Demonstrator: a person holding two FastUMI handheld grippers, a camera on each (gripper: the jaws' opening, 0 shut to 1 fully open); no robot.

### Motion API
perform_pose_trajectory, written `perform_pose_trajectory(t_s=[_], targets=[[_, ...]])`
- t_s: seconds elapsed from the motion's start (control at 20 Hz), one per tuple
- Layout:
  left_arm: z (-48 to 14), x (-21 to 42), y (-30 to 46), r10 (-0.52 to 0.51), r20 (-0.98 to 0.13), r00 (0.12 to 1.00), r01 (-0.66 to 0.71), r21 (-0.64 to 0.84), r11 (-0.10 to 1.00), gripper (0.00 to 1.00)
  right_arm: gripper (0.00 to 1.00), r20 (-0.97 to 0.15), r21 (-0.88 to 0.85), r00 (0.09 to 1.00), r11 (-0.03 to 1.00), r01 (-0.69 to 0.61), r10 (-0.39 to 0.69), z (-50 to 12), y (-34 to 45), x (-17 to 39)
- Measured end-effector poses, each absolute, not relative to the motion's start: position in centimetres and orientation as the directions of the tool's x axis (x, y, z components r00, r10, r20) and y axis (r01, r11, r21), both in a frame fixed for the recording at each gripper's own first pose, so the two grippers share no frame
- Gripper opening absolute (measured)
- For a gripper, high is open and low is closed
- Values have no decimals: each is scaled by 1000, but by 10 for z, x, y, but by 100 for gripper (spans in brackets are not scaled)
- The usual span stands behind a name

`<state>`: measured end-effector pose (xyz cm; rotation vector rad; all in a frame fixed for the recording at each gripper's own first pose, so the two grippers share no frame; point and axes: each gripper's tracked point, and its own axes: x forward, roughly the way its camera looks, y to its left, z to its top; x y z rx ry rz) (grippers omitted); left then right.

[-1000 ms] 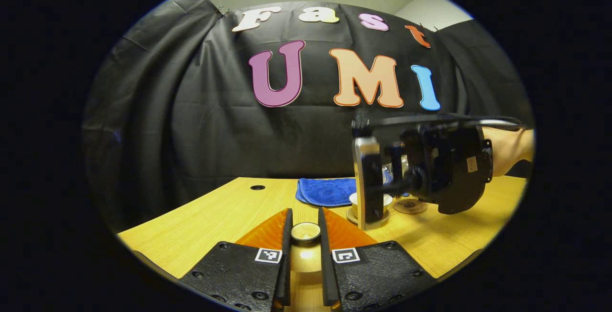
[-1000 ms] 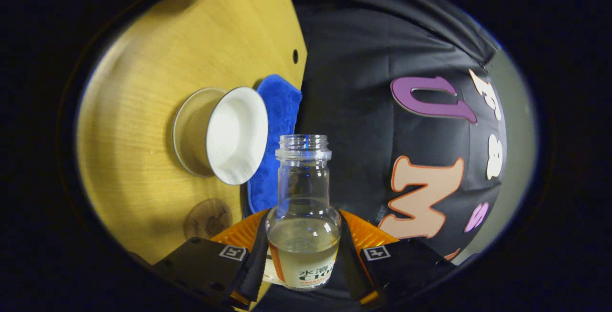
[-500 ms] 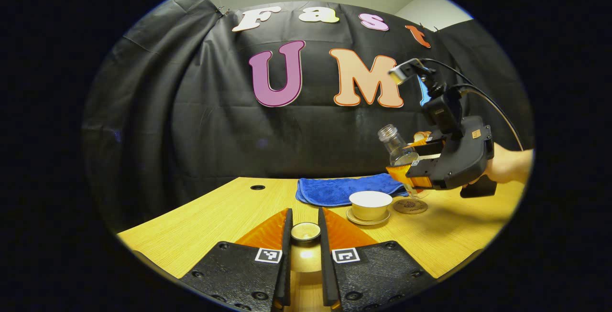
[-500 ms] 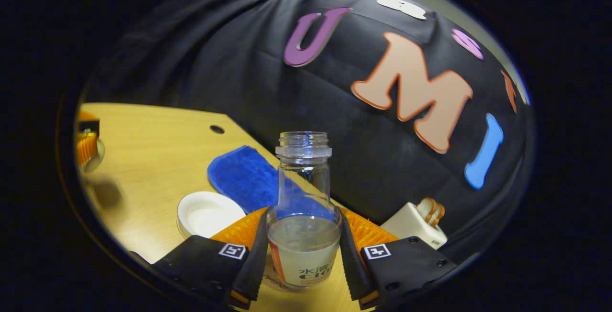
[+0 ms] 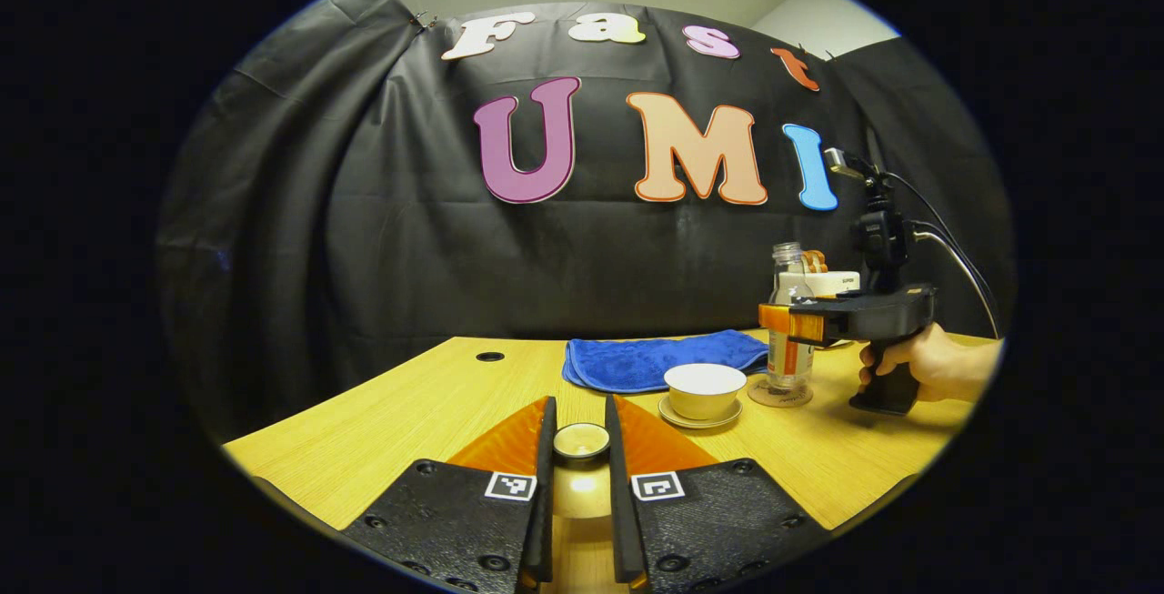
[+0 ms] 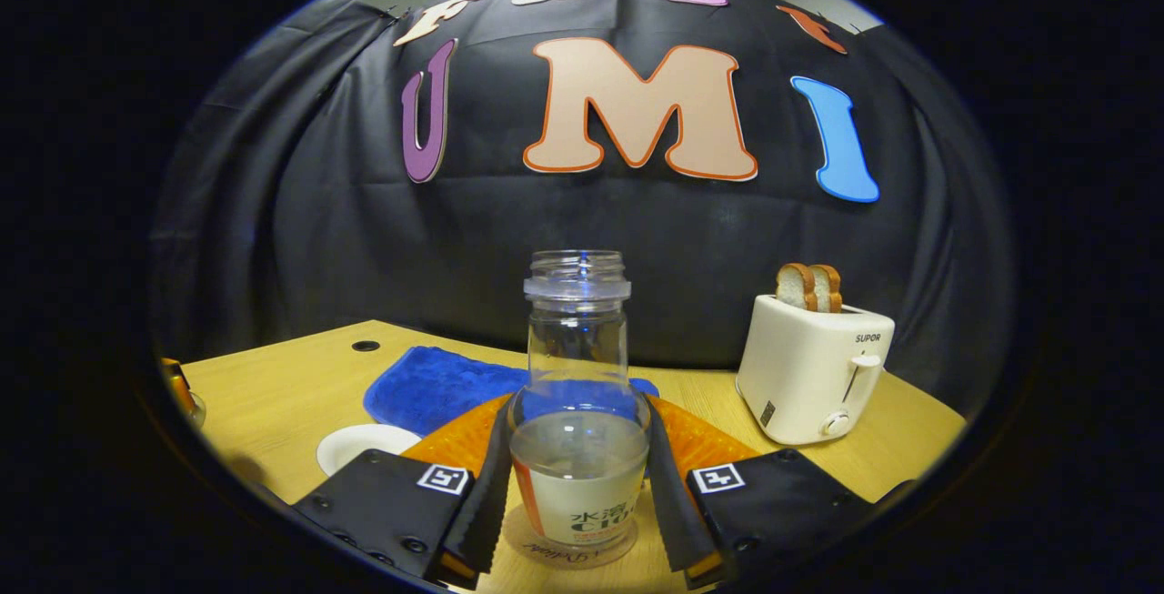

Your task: Open the teacup lid with one hand, grasp the water bottle and pour water into the teacup with the other hand; after pouring, place the water bottle on the coaster and then close the teacup lid.

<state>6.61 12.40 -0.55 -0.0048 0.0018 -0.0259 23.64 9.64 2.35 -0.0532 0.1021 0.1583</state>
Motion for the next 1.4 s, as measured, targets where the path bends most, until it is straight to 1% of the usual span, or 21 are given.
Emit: perform_pose_trajectory(t_s=[0.2,0.35,0.4,0.45,0.55,0.7,0.8,1.0,1.05,1.1,1.4], targets=[[-5,67,124,-26,-2,1000,26,-5,1000,24,73,-79,-18,987,990,-142,140,20,94,237],[-6,67,123,-26,-2,1000,26,-5,1000,23,74,-96,10,985,990,-142,143,12,93,237],[-5,67,123,-26,-1,1000,26,-5,1000,23,73,-68,19,988,990,-141,142,15,91,242],[-6,67,124,-26,-2,1000,26,-5,1000,24,73,-66,22,987,989,-146,147,12,91,239],[-6,67,124,-26,-2,1000,26,-5,1000,24,74,-22,-6,987,987,-162,161,10,89,232],[-6,66,124,-26,-2,1000,26,-5,1000,23,74,-16,14,987,987,-163,163,7,87,228],[-6,67,124,-26,-2,1000,26,-5,1000,24,76,-20,10,986,986,-165,165,7,87,232],[-5,67,123,-26,-1,1000,26,-5,1000,24,81,-24,4,988,988,-152,152,5,84,230],[-6,67,124,-26,-1,1000,26,-4,1000,23,92,-27,7,988,989,-149,150,4,84,229],[-5,67,124,-26,-1,1000,26,-4,1000,23,100,-24,4,989,990,-144,145,4,83,229],[-5,67,124,-26,-1,1000,26,-5,1000,23,100,-21,3,992,993,-122,122,5,75,216]])
